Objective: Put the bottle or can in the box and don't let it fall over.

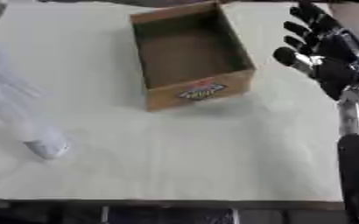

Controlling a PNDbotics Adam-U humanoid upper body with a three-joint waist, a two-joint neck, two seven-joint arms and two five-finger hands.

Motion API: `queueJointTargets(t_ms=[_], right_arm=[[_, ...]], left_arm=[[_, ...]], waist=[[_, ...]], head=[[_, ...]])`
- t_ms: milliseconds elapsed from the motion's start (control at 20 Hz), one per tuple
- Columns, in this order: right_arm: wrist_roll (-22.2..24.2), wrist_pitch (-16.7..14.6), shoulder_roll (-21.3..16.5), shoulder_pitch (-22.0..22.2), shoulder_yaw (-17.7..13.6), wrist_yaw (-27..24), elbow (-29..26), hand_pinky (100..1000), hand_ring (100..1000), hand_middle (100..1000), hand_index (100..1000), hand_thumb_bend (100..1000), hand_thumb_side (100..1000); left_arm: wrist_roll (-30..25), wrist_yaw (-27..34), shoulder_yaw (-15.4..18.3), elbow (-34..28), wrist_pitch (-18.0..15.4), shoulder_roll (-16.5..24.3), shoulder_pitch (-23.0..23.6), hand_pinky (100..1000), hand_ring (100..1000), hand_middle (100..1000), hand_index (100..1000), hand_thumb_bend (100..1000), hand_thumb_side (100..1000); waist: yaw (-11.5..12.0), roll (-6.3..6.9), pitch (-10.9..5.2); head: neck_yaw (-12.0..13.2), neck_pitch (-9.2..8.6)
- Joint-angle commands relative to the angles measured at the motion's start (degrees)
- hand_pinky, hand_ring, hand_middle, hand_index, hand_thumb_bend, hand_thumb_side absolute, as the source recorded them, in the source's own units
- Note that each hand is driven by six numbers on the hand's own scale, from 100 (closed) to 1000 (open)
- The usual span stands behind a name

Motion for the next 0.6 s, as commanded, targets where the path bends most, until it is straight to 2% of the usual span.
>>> queueJointTargets(t_ms=[50, 600], right_arm=[[-0.49, -0.06, -1.60, -0.48, -0.45, -0.38, -1.30, 1000, 1000, 1000, 998, 713, 165], [-0.86, 0.15, -1.61, -0.50, -0.31, -0.52, -1.15, 1000, 1000, 1000, 993, 702, 169]], left_arm=[[-0.42, -0.35, 0.17, -1.17, -0.02, 2.02, 0.10, 1000, 1000, 1000, 985, 781, 271], [-2.94, -2.00, -2.00, -1.17, 2.44, 2.26, -0.23, 1000, 1000, 1000, 969, 782, 270]], waist=[[-0.07, 0.15, -1.06], [-0.38, 0.07, -1.02]], head=[[0.14, 0.34], [0.56, 0.34]])
